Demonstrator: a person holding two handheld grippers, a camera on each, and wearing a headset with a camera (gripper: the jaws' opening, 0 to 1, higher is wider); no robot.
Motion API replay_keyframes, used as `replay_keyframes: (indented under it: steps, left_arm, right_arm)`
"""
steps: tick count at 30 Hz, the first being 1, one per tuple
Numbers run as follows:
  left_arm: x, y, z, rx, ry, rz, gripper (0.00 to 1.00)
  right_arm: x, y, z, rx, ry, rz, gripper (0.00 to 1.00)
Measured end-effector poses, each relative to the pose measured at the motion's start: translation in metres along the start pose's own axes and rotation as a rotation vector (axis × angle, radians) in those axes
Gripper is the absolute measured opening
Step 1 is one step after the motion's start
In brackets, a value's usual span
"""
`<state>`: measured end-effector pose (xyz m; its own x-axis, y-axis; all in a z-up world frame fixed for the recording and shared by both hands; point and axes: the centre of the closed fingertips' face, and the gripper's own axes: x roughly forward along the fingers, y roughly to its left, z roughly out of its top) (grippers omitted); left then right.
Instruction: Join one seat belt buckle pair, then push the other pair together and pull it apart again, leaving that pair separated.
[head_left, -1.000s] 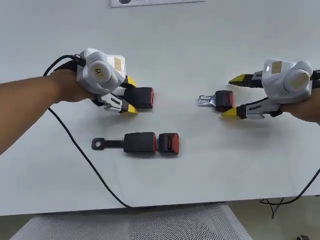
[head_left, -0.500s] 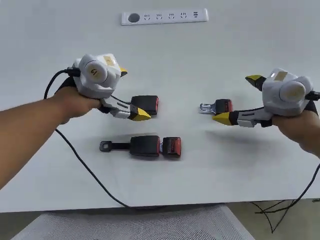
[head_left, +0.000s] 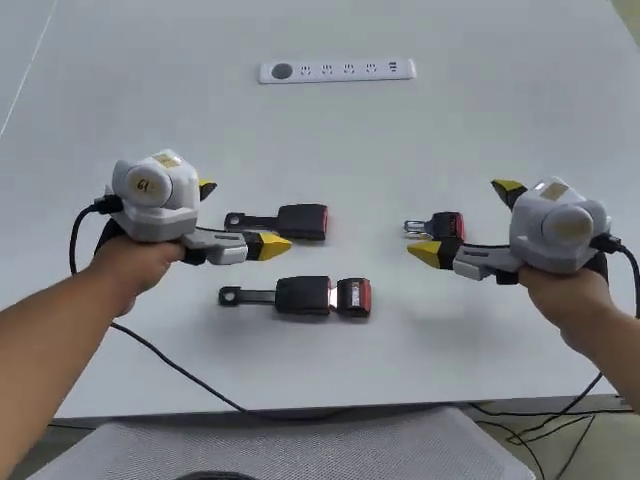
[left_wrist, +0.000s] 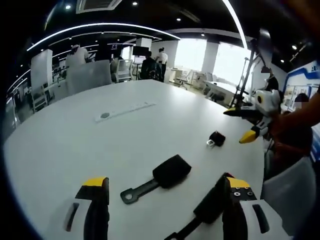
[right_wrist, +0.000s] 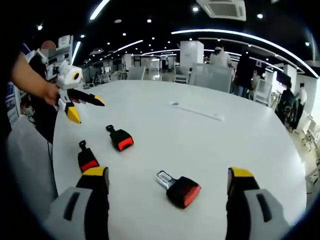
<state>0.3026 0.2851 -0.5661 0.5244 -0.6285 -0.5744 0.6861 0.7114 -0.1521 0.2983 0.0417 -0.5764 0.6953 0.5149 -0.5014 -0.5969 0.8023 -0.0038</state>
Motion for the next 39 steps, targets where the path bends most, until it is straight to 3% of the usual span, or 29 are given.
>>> replay_keyframes:
  steps: [7, 9, 12, 21, 29, 39]
  left_arm:
    - [-0.038, -0.015, -0.019, 0.046, -0.008, -0.005, 0.99]
    - [-0.050, -0.018, -0.021, 0.037, -0.031, -0.011, 1.00]
    - [-0.067, -0.015, -0.030, 0.028, -0.051, 0.011, 1.00]
    - [-0.106, -0.007, -0.055, -0.006, -0.060, 0.047, 1.00]
    - [-0.115, -0.010, -0.068, -0.019, -0.054, 0.054, 1.00]
    - [-0.115, -0.021, -0.066, -0.016, -0.067, 0.047, 1.00]
  right_arm:
    - [-0.025, 0.017, -0.008, 0.023, -0.019, -0.029, 1.00]
    - [-0.033, 0.021, -0.010, 0.034, -0.031, -0.039, 1.00]
    - [-0.043, 0.028, -0.015, 0.036, -0.031, -0.045, 1.00]
    - [-0.064, 0.042, -0.034, 0.039, -0.016, -0.056, 1.00]
    - [-0.075, 0.049, -0.042, 0.044, -0.005, -0.070, 1.00]
    - [-0.081, 0.050, -0.043, 0.030, 0.005, -0.079, 1.00]
